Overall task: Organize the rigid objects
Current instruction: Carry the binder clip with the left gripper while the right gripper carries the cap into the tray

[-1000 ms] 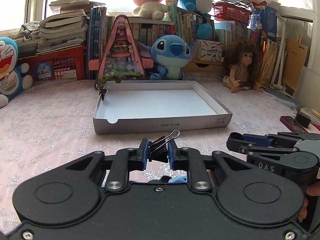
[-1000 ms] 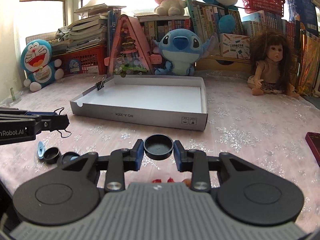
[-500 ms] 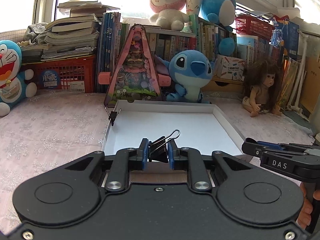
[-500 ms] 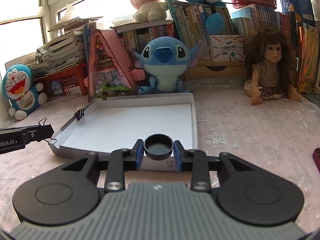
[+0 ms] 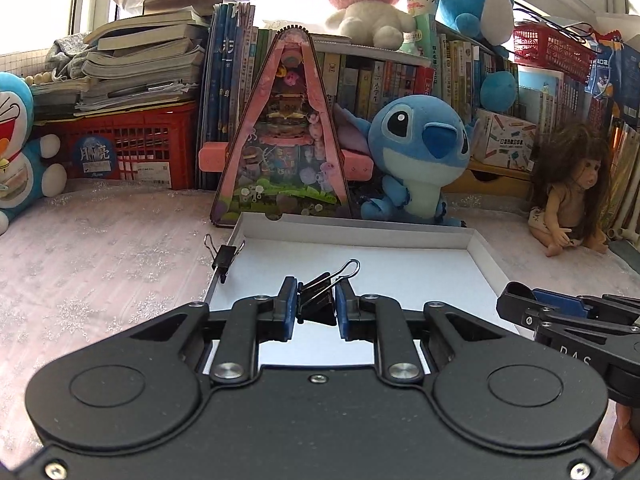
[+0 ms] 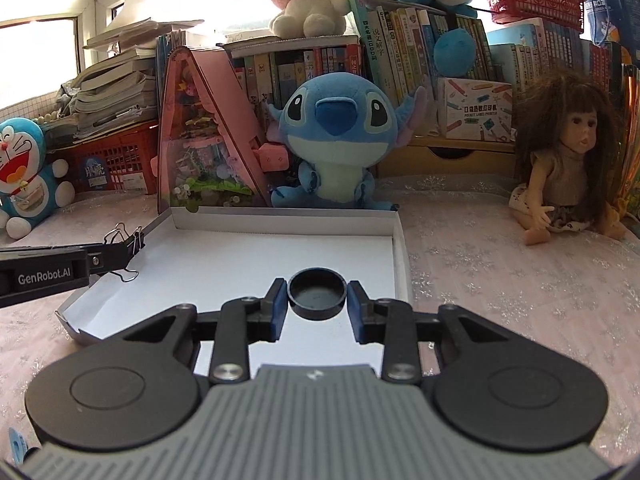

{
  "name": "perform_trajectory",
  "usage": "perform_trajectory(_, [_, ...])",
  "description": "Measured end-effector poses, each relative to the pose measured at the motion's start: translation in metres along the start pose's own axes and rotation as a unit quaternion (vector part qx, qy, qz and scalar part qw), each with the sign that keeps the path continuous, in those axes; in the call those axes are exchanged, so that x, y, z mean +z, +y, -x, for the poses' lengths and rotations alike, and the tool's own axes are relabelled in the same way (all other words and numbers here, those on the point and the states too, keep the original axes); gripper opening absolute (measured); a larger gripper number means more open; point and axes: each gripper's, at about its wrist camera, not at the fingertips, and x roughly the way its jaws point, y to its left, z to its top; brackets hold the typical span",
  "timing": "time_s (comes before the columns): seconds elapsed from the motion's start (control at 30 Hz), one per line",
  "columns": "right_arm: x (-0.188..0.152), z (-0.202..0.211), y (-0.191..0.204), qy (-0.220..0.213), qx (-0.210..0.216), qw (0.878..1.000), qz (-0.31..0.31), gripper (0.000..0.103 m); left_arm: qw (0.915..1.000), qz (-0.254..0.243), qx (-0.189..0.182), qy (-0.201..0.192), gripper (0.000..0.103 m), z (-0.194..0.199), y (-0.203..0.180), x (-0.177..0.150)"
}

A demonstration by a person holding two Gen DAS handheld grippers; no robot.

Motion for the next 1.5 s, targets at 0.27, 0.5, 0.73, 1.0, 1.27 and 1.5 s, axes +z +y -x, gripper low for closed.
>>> perform_trajectory(0.27, [0.000,-0.033,0.008,0.023,0.001,1.000,0.011,0.037,0.9994,0.003,0.026,0.025,0.019,-0.039,-0.001,-0.004])
perform_trajectory(0.5, [-0.006,-0.052,0.004,0.049,-0.005,0.999,0.008,0.037,0.9982,0.007,0.037,0.047,0.019,-0.057,0.001,-0.011])
perform_trajectory(0.73, [-0.008,-0.065,-0.002,0.081,-0.013,0.997,0.001,0.037,0.9974,0.007,0.038,0.060,0.019,-0.066,-0.002,-0.013])
perform_trajectory(1.0, [-0.005,-0.070,-0.002,0.092,-0.022,0.995,0.009,0.037,0.9966,0.004,0.039,0.072,0.019,-0.074,-0.004,-0.016])
perform_trajectory(1.27, [-0.005,-0.070,-0.002,0.095,-0.023,0.995,0.010,0.037,0.9966,0.006,0.038,0.072,0.019,-0.075,-0.003,-0.017])
perform_trajectory(1.5, [-0.005,-0.069,-0.003,0.091,-0.022,0.996,0.002,0.049,0.9964,0.015,0.035,0.075,0.020,-0.073,-0.002,-0.015])
